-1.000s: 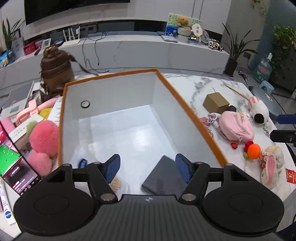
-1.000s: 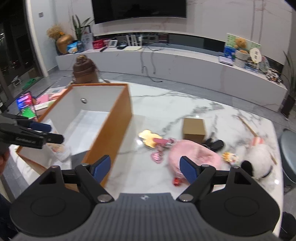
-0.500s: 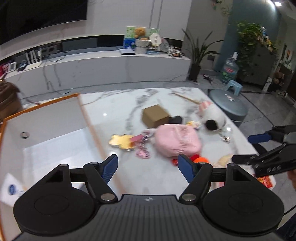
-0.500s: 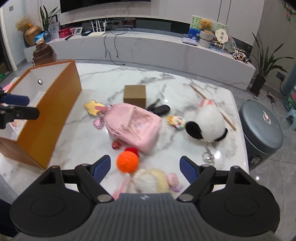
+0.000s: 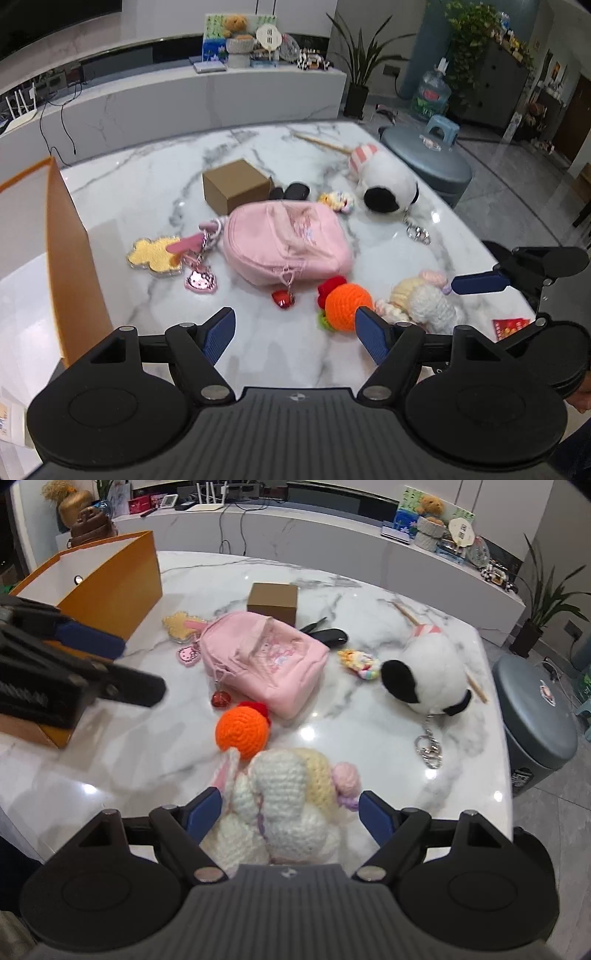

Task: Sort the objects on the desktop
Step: 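Withdraw both tools from the storage box back to the table, then grasp the white crochet bunny with the right tool while the left tool grasps the orange crochet ball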

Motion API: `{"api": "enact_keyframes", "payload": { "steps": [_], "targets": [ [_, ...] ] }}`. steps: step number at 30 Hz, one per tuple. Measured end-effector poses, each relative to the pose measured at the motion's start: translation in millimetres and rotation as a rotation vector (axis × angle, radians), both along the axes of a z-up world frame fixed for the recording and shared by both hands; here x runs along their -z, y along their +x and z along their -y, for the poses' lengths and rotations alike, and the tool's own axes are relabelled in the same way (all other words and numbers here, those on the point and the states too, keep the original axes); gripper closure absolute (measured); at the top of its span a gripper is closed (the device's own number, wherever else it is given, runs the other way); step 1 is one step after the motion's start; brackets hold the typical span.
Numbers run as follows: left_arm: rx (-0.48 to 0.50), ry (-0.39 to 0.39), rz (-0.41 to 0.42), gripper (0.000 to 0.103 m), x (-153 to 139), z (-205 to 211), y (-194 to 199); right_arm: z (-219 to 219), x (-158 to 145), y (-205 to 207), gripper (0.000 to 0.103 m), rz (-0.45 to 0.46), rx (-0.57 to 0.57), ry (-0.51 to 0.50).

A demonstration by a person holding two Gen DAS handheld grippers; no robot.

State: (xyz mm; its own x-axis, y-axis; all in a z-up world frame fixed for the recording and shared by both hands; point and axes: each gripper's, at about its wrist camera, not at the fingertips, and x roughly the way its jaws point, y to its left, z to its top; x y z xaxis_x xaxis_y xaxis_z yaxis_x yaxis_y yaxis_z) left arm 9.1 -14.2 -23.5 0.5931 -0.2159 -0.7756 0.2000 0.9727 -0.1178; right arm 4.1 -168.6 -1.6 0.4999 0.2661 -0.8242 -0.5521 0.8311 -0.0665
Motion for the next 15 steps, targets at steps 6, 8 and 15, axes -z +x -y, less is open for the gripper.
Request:
{"api": "enact_keyframes", "payload": {
  "steps": [6,8,15],
  "targets": [
    [-0.003,0.007,-0.030,0.019,14.4,2.1,9.6,0.4,13.6,14.2,0.015,-0.070,0.048,0.058],
    [0.002,0.010,-0.033,0.019,17.1,5.0,12.6,0.7,23.5,19.3,0.015,-0.101,0.064,0.052],
    [0.041,0.001,-0.045,0.019,23.7,24.0,25.2,16.0,38.8,28.9,0.041,-0.139,0.082,0.016]
  ]
}}
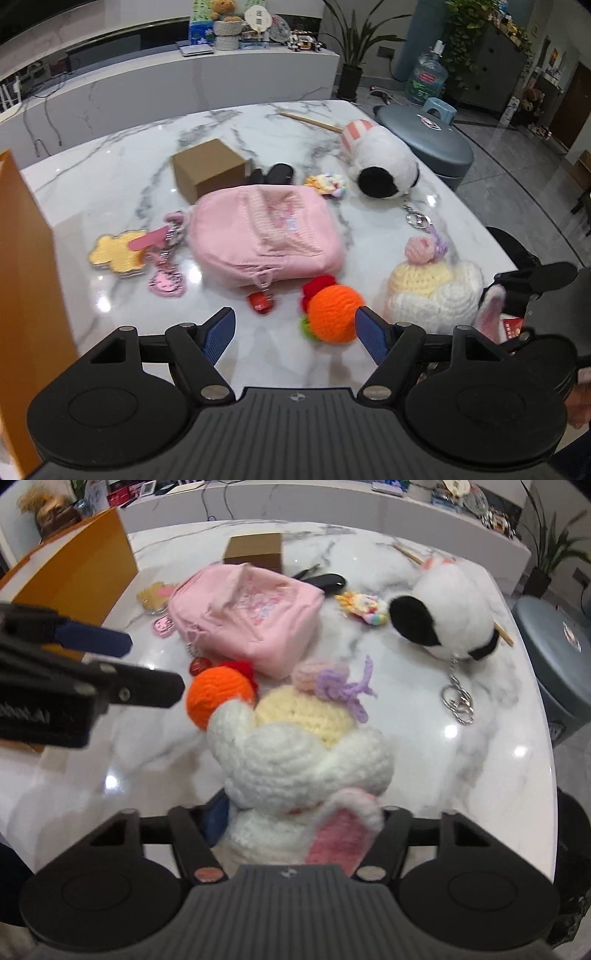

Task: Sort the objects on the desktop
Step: 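Grasp the white crochet bunny with the right tool while the left tool grasps the orange crochet ball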

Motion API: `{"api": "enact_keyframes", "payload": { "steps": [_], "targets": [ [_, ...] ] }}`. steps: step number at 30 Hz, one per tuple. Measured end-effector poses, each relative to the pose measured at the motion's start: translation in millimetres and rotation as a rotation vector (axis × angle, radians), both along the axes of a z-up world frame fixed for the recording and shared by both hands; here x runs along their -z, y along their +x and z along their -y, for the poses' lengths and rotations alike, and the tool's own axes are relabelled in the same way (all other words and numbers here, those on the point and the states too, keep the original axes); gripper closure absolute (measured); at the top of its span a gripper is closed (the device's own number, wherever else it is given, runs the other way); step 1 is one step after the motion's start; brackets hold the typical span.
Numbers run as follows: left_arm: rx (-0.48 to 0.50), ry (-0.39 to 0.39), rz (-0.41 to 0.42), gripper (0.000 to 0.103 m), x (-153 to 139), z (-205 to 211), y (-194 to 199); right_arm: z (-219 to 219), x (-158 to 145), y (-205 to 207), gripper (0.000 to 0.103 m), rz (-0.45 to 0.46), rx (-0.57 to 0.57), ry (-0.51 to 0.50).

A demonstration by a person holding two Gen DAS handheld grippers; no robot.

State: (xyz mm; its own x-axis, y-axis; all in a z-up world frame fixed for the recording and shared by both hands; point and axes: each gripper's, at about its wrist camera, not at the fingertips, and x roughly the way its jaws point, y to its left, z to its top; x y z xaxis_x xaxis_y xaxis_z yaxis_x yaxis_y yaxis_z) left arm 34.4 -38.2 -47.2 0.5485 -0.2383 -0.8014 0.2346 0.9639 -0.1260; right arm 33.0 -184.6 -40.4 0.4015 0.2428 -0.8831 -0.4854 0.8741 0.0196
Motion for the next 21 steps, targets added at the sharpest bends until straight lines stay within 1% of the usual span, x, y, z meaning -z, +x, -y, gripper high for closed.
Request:
{"api": "enact_keyframes", "payload": {
  "steps": [4,8,18,20,21],
  "targets": [
    [0.043,-0.008,0.003,0.019,2.3,17.2,3.1,27.5,-3.8,7.3,0.042,0.010,0.066,-0.004],
    [0.062,-0.009,-0.005,0.019,9.6,30.1,7.7,45.8,-3.1,15.4,0.041,0.013,0.116,-0.011],
    [0.027,0.005,-0.033,0.019,35.6,36.9,19.9,41.3,-5.4,16.0,0.041,0.017,0.079,-0.009],
    [0.031,0.003,-0.031,0.023,37.5,37.9,19.2,40.0,-5.2,15.8,0.041,0.019,0.073,-0.012],
    [0.037,-0.001,-0.032,0.032,38.3,39.0,18.7,40.0,-5.3,15.3,0.041,0.020,0.071,-0.014]
  ]
}}
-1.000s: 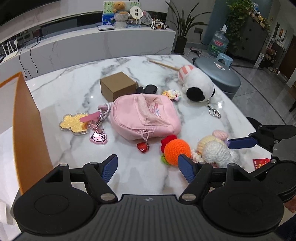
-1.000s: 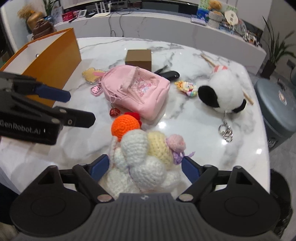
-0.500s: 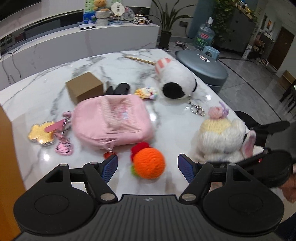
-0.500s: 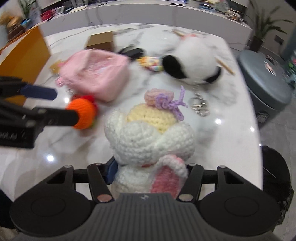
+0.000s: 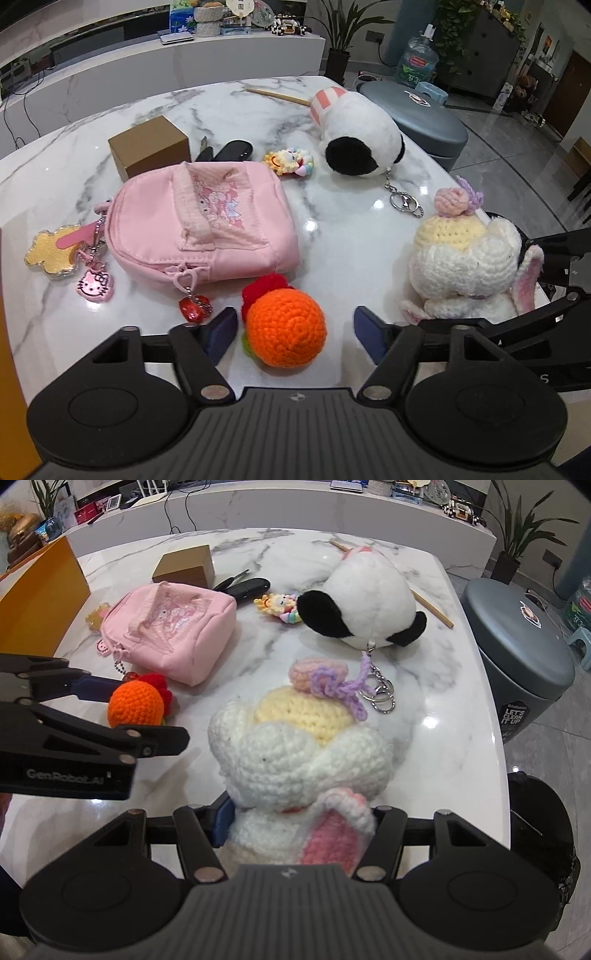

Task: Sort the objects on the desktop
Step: 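Grasp the white crochet bunny with the right tool while the left tool grasps the orange crochet ball, then carry the crochet bunny and orange ball over the storage box with both tools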

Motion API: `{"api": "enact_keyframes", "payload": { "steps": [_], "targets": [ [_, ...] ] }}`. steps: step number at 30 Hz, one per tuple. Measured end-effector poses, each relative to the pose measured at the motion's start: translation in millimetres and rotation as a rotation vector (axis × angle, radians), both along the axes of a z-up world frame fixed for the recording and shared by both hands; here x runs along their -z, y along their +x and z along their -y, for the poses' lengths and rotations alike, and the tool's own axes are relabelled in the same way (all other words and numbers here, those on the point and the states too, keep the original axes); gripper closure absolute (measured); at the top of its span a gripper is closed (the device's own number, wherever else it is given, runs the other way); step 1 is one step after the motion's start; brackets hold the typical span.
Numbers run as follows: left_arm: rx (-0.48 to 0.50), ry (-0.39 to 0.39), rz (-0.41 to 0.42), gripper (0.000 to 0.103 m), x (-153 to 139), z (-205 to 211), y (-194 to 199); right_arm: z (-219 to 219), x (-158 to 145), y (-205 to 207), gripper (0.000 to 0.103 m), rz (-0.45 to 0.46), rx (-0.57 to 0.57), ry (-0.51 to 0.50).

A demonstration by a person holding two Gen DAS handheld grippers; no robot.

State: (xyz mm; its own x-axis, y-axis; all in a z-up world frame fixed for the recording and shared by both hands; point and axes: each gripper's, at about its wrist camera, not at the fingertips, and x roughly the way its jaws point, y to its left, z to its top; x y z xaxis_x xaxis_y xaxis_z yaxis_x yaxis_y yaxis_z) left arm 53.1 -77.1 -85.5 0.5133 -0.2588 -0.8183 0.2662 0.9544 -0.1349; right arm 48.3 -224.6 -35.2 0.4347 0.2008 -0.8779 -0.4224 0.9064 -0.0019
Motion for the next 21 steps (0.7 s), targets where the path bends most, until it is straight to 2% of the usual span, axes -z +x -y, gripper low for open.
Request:
{"api": "enact_keyframes", "payload": {
  "steps": [1,2,3,4,7,14,21],
  "targets": [
    [0.009,0.001,-0.004,0.038,1.0,1.3,-0.2,0.4,-0.1,-0.3,0.041,0.000,-0.001,0.000],
    [0.019,0.006,0.001,0.040,1.2,2.8,-1.4,1.0,-0.3,-0.4,0.041,-0.001,-0.002,0.001],
    [0.023,0.016,0.009,0.050,1.0,3.9,-2.7,0.9,-0.2,-0.4,0.041,0.000,-0.002,-0.001],
    [0.021,0.022,0.013,0.054,0.7,3.9,-3.5,1.0,-0.2,-0.5,0.041,0.001,-0.001,-0.002],
    [0.013,0.002,0.011,0.054,0.7,0.5,-3.9,1.8,-0.4,-1.0,0.041,0.002,-0.001,-0.003],
    [0.035,0.010,0.021,0.055,-5.7,-3.4,-9.5,3.4,-2.0,-1.5,0.041,0.006,-0.004,-0.004],
    [0.041,-0.002,0.052,0.055,-24.3,-9.5,-20.1,1.6,-9.0,-4.1,0.041,0.012,-0.015,0.013]
  ]
}}
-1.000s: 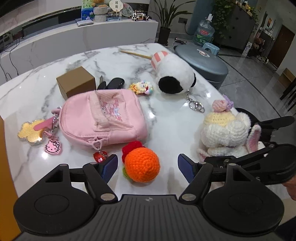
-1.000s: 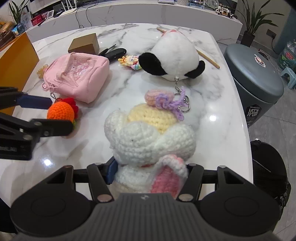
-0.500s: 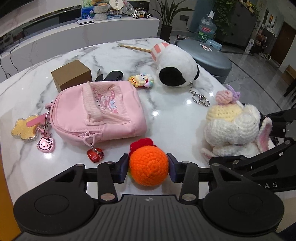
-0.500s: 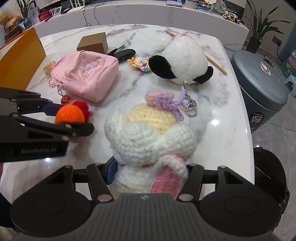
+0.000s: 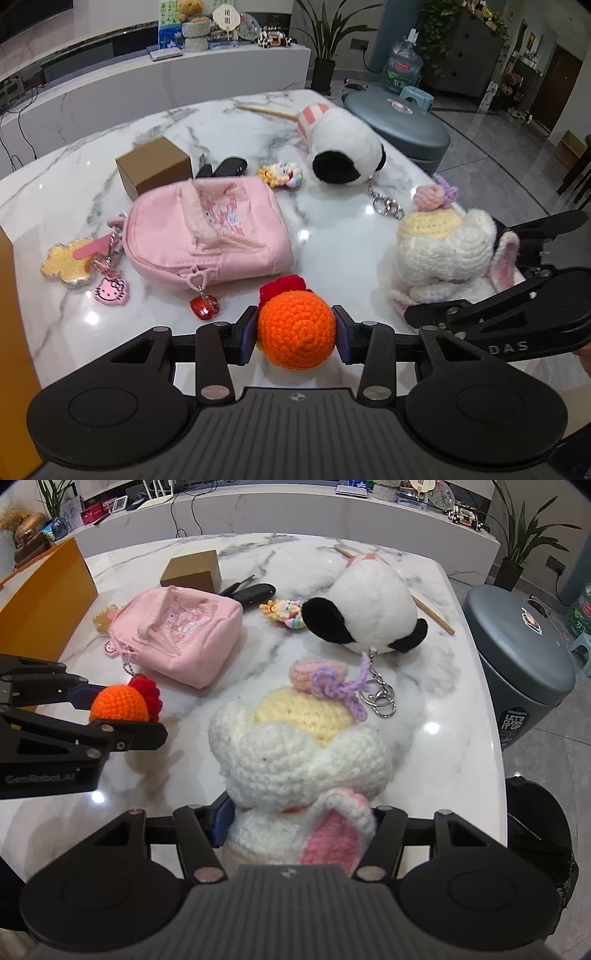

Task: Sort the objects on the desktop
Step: 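Carry the crochet bunny and orange ball over the storage box with both tools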

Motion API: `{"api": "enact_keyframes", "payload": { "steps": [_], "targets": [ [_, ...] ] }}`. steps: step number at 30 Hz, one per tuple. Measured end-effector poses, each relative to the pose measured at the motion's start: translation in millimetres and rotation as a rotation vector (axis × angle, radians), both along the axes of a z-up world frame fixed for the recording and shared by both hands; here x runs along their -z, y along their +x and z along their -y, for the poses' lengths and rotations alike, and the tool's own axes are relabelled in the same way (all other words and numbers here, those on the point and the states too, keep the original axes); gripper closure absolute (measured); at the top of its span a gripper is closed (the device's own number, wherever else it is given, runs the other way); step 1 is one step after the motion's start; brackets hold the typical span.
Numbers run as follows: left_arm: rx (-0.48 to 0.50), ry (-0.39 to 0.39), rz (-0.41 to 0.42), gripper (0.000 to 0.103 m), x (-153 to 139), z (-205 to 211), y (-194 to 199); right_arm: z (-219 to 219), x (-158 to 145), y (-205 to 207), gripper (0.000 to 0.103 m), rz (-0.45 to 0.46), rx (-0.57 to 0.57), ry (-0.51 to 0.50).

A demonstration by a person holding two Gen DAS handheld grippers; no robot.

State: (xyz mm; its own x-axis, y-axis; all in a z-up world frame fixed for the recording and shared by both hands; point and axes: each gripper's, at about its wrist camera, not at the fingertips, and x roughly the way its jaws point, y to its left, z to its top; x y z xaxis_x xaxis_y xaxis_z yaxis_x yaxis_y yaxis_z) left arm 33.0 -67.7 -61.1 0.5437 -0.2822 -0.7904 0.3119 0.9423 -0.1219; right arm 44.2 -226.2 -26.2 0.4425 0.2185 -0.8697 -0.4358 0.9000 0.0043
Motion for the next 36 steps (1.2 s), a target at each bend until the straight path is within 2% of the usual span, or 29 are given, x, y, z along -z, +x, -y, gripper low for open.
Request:
{"api": "enact_keyframes", "payload": {
  "steps": [17,28,36],
  "targets": [
    [-0.052,-0.055,0.110,0.055,-55.9,-33.8,-26.7,-40.5,-46.3,-9.7,0.041,0.092,-0.037,0.048],
    [-0.123,-0.088,0.198,0.056,-92.4,-75.7,-44.7,-92.2,-91.7,-30.2,0.042,0.209,-0.109,0.091],
    [-0.190,-0.100,0.235,0.056,-106.5,-115.8,-57.1,-128.7,-108.8,-42.0,0.042,0.257,-0.153,0.105]
  ]
}}
